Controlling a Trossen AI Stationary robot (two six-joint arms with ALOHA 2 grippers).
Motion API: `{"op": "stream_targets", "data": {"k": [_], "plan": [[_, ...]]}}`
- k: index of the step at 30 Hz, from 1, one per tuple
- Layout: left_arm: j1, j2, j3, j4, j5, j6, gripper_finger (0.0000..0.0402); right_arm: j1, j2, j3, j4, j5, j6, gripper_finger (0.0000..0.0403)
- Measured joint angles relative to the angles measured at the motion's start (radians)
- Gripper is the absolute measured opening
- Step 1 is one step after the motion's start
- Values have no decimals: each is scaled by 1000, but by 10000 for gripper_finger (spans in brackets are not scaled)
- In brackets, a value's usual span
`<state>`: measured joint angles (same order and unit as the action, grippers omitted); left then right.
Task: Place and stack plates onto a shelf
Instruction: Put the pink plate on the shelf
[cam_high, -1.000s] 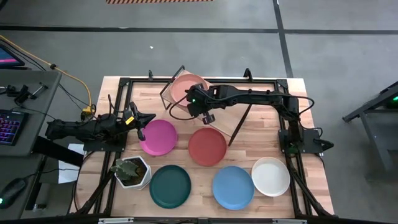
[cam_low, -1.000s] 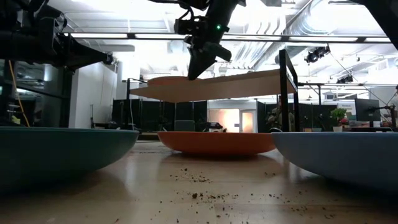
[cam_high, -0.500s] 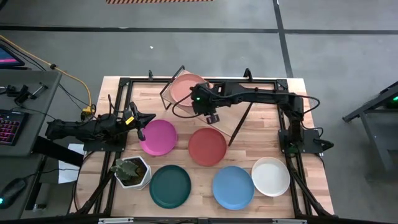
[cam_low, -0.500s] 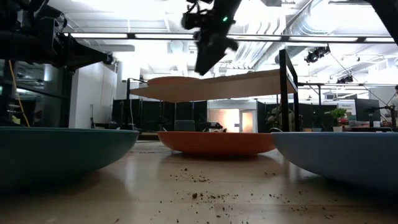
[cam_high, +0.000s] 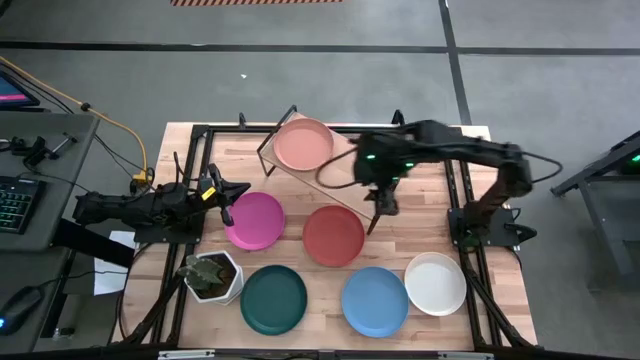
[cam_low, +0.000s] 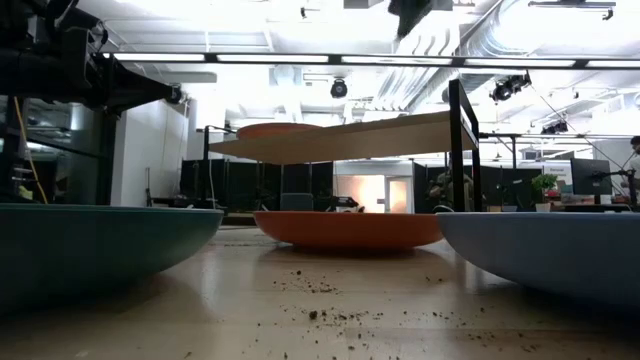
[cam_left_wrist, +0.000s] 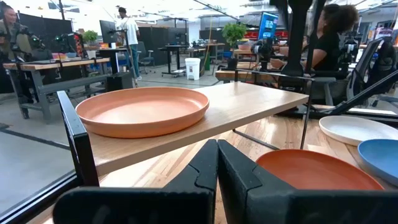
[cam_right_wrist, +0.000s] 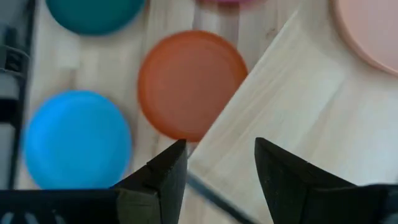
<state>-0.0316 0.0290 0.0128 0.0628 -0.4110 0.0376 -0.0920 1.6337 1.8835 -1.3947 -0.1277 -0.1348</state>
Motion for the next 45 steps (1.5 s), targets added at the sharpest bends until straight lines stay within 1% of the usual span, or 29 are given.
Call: {"op": "stream_targets", "data": {"k": [3,6,7,9,11,13,17,20,24,27,29,32,33,35,37,41,45], "plan": [[0,0,0,0,0,0,0,22,-91,0,0,28,90,169],[0,0,0,0,0,0,0,55,-168,-1,-1,102,185,169],[0,0,0,0,0,0,0,71,-193,-12,5,132,214,169],[0,0,0,0,0,0,0,102,-262,-76,47,197,271,169],[0,0,0,0,0,-3,0,137,-347,-198,125,268,335,169],[0,0,0,0,0,-29,0,167,-436,-356,213,311,408,169],[0,0,0,21,18,-181,0,211,-603,-652,403,316,584,169],[0,0,0,77,18,-334,0,246,-703,-831,580,312,709,169],[0,0,0,149,18,-510,0,286,-795,-1028,838,316,827,169],[0,0,0,174,6,-553,0,298,-827,-1127,981,319,889,169],[0,0,0,213,-32,-583,0,299,-839,-1160,1046,318,920,169],[0,20,2,313,-79,-650,1,299,-844,-1164,1108,319,912,169],[0,29,14,313,-83,-659,3,299,-843,-1154,1120,326,893,169],[0,58,64,263,-82,-673,14,299,-843,-1122,1143,346,844,169],[0,109,133,161,-82,-702,32,295,-844,-1080,1146,382,783,169],[0,251,305,-109,-82,-762,81,294,-844,-987,1091,455,663,169],[6,410,509,-462,-46,-823,132,294,-844,-914,975,510,607,169]]}}
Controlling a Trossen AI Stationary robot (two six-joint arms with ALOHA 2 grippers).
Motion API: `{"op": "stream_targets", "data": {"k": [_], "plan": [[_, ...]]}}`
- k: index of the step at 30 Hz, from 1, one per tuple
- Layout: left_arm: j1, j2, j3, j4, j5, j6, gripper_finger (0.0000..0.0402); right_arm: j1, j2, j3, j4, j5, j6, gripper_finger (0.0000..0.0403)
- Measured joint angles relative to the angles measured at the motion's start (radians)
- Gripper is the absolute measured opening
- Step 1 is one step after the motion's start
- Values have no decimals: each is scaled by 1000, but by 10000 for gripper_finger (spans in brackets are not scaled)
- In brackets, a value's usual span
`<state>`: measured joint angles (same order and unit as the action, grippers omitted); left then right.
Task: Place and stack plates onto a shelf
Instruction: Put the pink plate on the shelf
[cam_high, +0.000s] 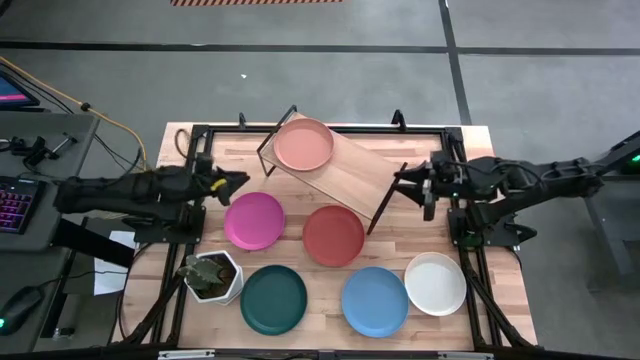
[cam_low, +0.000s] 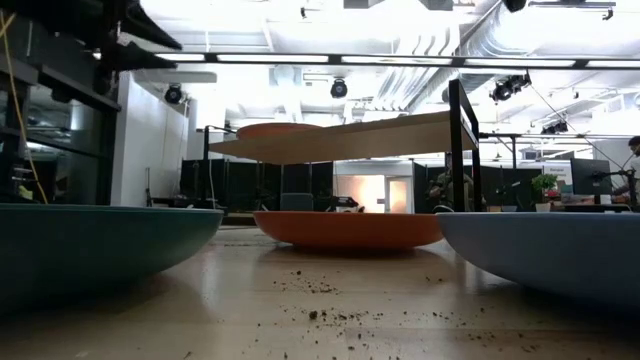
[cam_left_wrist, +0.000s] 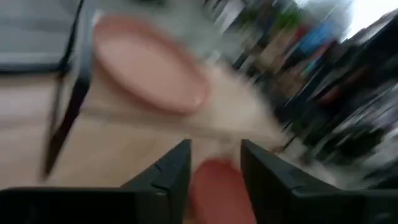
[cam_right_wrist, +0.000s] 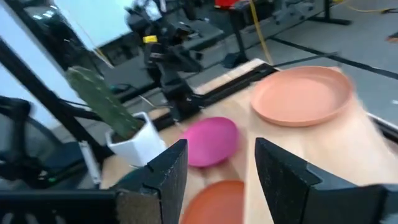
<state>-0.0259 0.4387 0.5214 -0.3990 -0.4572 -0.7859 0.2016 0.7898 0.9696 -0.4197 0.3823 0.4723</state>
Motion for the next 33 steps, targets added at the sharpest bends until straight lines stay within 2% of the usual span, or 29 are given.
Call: {"op": "stream_targets", "data": {"k": [3,6,11,14,22,33], "plan": [[38,130,133,-264,40,-80,161,0,0,22,-61,30,-2,169],[105,252,195,-440,119,-132,180,0,1,18,-86,37,-2,169],[247,432,173,-502,350,-57,189,0,3,-3,-114,35,23,169],[322,542,154,-507,422,27,189,0,4,-3,-137,35,25,169],[454,775,145,-487,422,172,189,0,4,-3,-146,35,21,169],[502,947,145,-454,426,260,188,0,4,-3,-146,35,20,169]]}}
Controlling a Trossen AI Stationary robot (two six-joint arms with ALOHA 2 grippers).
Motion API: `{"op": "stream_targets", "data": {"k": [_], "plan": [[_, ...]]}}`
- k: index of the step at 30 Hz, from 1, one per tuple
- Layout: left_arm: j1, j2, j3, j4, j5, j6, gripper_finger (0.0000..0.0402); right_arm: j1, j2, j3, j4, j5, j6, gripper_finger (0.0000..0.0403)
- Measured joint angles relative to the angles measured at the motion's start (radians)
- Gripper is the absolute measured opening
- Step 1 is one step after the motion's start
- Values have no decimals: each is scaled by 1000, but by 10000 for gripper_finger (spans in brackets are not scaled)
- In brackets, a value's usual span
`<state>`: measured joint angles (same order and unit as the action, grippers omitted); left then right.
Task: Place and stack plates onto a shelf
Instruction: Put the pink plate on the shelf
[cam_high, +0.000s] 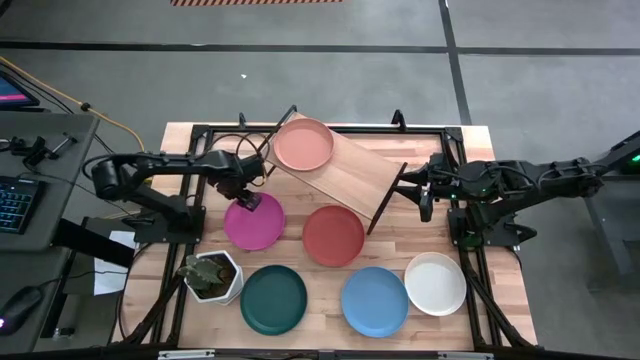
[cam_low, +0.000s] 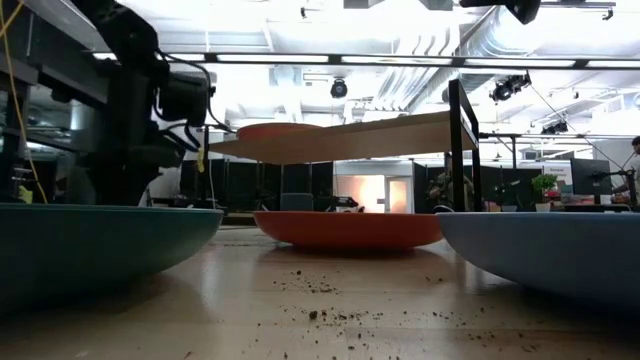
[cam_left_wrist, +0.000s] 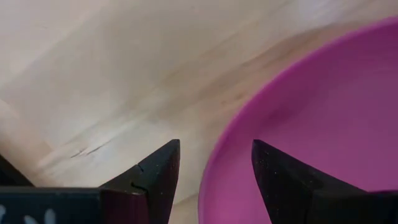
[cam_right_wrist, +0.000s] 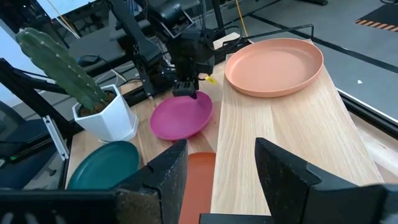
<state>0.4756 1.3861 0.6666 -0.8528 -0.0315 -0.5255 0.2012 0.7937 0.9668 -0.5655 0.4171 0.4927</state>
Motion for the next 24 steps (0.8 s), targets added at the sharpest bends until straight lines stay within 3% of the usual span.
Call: {"op": "stream_targets", "data": {"k": [7,15,24], "plan": [[4,58,2,52,45,32,171,0,0,0,0,0,-1,169],[2,52,4,6,72,65,22,0,0,0,-1,0,-1,169],[2,-96,3,-62,90,63,4,0,0,0,-1,8,-4,169]]}}
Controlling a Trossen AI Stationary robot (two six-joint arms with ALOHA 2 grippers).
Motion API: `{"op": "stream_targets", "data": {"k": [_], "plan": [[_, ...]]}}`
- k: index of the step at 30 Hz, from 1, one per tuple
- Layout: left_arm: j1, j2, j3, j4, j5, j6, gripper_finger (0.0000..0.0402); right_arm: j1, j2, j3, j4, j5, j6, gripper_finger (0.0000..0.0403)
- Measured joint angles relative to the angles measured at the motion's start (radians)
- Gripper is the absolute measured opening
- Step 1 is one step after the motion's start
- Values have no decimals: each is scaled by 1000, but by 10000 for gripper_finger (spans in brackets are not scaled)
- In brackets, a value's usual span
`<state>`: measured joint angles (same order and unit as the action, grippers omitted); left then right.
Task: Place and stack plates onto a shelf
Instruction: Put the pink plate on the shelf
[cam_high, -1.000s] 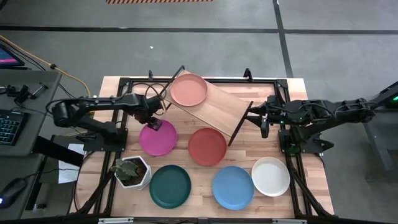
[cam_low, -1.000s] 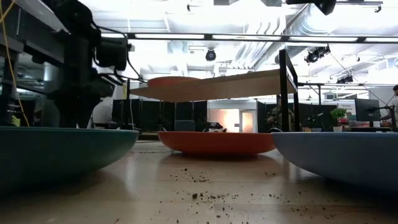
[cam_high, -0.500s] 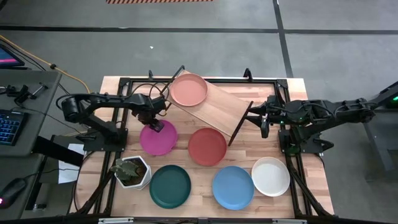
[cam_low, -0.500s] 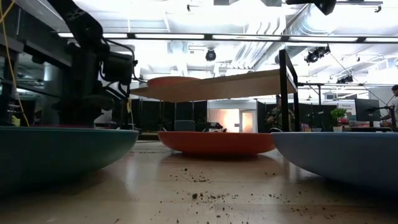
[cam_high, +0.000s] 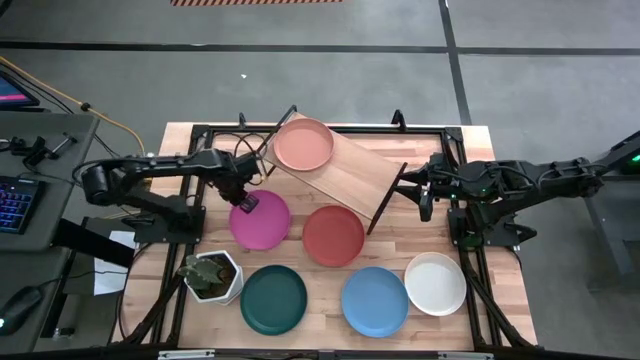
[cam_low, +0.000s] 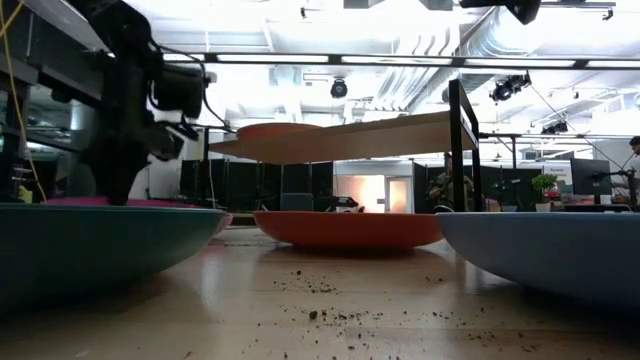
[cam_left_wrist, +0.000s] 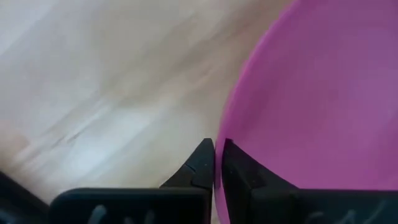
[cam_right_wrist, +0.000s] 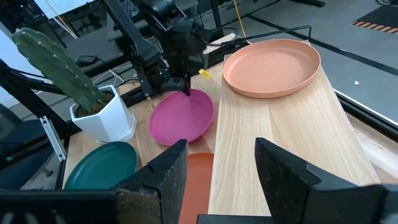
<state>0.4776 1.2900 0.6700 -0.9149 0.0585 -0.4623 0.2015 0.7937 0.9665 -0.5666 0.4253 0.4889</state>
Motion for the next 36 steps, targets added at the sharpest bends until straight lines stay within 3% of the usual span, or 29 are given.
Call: {"op": "stream_targets", "data": {"k": [9,12,16,19,24,31,36], "plan": [[-13,-191,170,-287,73,0,1,0,0,0,-15,1,0,169],[-57,-231,261,-390,99,-19,1,0,0,0,-15,1,0,169],[-154,-250,360,-391,154,-122,1,0,0,0,-15,1,0,169],[-252,-242,410,-242,126,-243,1,0,0,0,-13,33,0,169],[-370,-166,440,150,-74,-406,0,-1,0,0,-10,123,47,169],[-359,59,525,442,-262,-434,0,-1,0,0,95,148,13,169],[-319,227,643,527,-282,-397,0,0,0,0,151,150,-53,169]]}}
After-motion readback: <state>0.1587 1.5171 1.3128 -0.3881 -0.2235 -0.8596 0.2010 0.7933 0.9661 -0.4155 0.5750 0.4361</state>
